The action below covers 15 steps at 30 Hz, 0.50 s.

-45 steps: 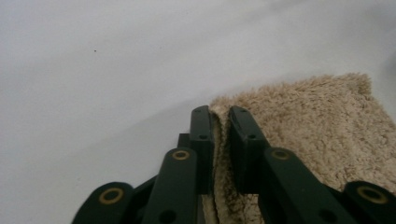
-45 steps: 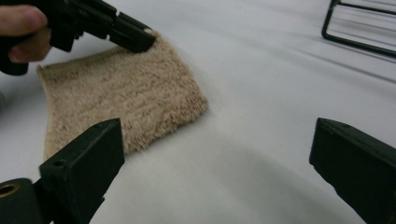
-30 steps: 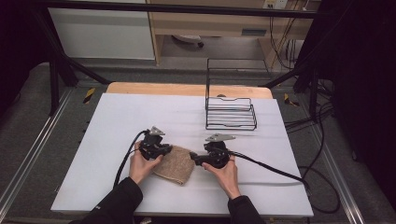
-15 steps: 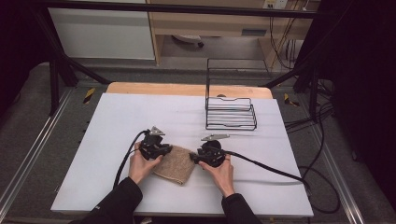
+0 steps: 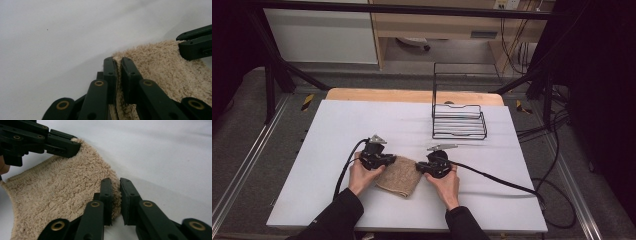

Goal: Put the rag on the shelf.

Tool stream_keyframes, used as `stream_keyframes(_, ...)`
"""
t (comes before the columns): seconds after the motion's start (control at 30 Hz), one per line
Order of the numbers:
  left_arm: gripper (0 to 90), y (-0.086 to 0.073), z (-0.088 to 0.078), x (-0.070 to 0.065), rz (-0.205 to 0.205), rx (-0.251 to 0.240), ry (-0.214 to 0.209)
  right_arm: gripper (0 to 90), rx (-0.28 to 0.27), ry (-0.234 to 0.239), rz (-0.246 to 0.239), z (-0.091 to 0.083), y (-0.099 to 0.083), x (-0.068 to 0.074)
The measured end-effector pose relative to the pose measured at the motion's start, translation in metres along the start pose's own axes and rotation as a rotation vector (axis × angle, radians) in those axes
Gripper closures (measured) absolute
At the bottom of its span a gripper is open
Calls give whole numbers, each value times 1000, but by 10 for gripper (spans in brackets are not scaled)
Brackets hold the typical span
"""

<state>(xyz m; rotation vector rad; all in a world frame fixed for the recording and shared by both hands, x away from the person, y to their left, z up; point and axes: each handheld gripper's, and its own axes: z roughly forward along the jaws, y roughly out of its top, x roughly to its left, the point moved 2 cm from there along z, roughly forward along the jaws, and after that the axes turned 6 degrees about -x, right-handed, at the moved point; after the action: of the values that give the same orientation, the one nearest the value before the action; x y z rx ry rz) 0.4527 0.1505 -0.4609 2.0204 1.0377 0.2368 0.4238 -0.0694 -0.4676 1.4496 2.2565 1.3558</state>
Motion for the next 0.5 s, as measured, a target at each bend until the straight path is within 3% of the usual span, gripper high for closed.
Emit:
stream_keyframes(0.17, 840, 1, -3, 1, -16, -11, 1, 849, -11, 14, 0, -2, 2, 0)
stream_keyframes(0.5, 844, 5, -34, -3, -18, -130, -20, 851, -113, 101, -60, -24, 13, 11)
